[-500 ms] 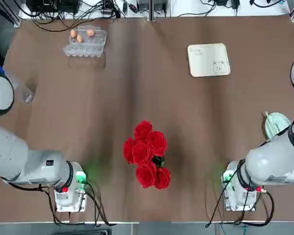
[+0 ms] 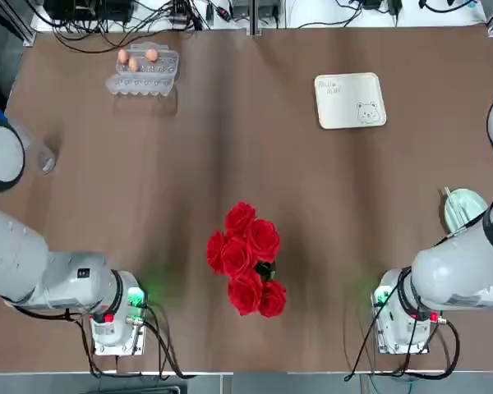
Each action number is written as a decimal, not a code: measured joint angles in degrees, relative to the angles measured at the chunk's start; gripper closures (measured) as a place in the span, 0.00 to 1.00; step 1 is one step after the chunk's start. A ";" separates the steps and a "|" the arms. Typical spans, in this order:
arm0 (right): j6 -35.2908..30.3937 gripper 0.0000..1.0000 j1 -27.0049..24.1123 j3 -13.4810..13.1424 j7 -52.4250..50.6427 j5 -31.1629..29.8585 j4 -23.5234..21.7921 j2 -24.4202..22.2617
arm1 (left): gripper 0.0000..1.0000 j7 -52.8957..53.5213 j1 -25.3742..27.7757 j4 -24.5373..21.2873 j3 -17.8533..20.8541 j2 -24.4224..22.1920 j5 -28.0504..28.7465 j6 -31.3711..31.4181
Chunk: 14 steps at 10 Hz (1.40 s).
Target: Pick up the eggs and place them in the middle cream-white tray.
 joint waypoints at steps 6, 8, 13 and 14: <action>0.00 0.00 0.02 0.01 -0.01 0.00 0.00 0.00 | 0.00 -0.18 -0.35 -0.50 -0.16 13.93 -0.14 18.61; 0.00 0.00 0.04 0.06 -0.03 0.00 -0.01 0.00 | 0.00 -0.18 -0.74 -0.68 -0.20 19.90 -0.14 28.59; 0.00 0.00 0.10 0.16 -0.03 0.00 0.02 0.00 | 0.00 -0.24 -1.37 -0.56 -0.19 31.83 -0.14 49.59; 0.00 0.00 0.11 0.18 -0.03 0.00 0.01 0.00 | 0.00 -0.77 -1.36 -0.54 -0.18 33.60 -0.14 54.27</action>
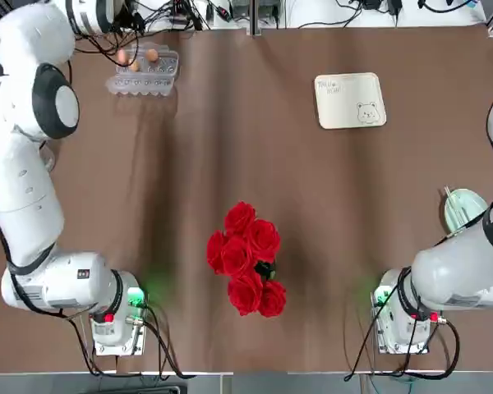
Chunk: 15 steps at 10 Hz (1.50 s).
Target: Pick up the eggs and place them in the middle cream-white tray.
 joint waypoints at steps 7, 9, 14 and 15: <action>-0.08 0.00 0.07 0.17 0.00 0.00 -0.06 0.01 | 0.00 -0.99 -0.80 0.79 0.05 14.46 0.00 27.78; -0.11 0.00 0.06 0.17 0.00 0.00 -0.08 0.03 | 0.00 -0.90 -0.91 0.99 0.27 15.38 0.00 27.79; -0.13 0.00 0.02 0.13 -0.01 0.00 -0.09 0.03 | 0.04 -0.82 -1.03 1.08 0.81 16.95 0.01 27.79; -0.14 0.00 0.02 0.13 -0.01 0.00 -0.09 0.03 | 0.08 -0.78 -1.04 1.09 0.81 17.07 0.01 27.79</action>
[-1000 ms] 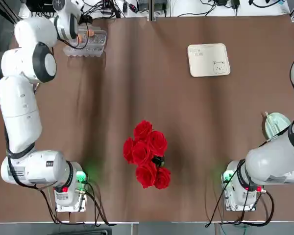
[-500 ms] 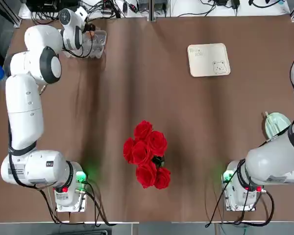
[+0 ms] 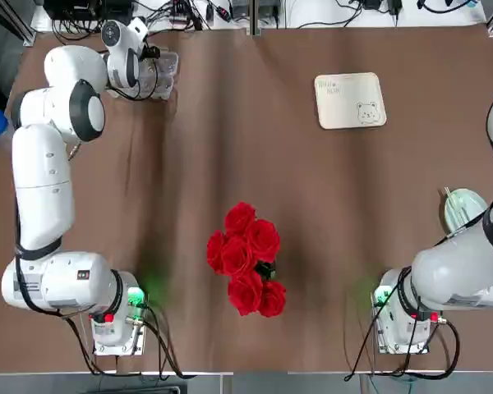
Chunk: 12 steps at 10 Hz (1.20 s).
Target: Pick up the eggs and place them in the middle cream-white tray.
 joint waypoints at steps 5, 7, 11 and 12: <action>-0.01 0.00 0.00 0.00 0.00 0.00 0.00 0.00 | 0.42 0.02 -0.19 0.80 0.00 0.23 0.00 0.00; -0.01 0.00 0.00 0.00 -0.01 0.00 0.00 0.00 | 0.42 -0.14 -0.77 1.93 -0.01 -0.47 0.00 -0.88; -0.01 0.00 0.00 -0.01 -0.01 0.00 -0.01 0.00 | 0.42 -6.86 -3.46 3.04 -0.19 -8.30 -0.02 -16.31; -0.01 0.00 0.00 -0.01 -0.01 0.00 -0.01 0.00 | 0.42 -12.66 -6.05 3.06 -0.16 -10.38 0.01 -20.69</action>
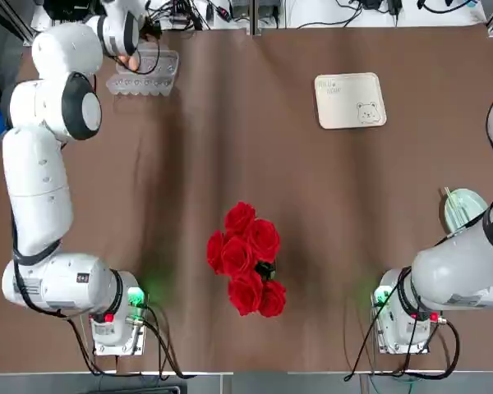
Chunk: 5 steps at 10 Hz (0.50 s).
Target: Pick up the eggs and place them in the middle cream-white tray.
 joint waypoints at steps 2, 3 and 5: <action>-0.01 0.00 0.00 0.00 0.00 0.00 -0.01 0.00 | 0.42 -13.81 -7.96 -0.04 1.05 -2.57 0.03 -4.95; -0.01 0.00 0.00 0.00 0.00 0.00 -0.01 0.00 | 0.42 -20.58 -12.57 -0.06 2.17 -3.20 0.03 -6.31; -0.01 0.00 0.01 0.01 0.00 0.00 -0.01 0.00 | 0.43 -33.69 -22.02 -0.23 4.99 -3.47 0.03 -6.99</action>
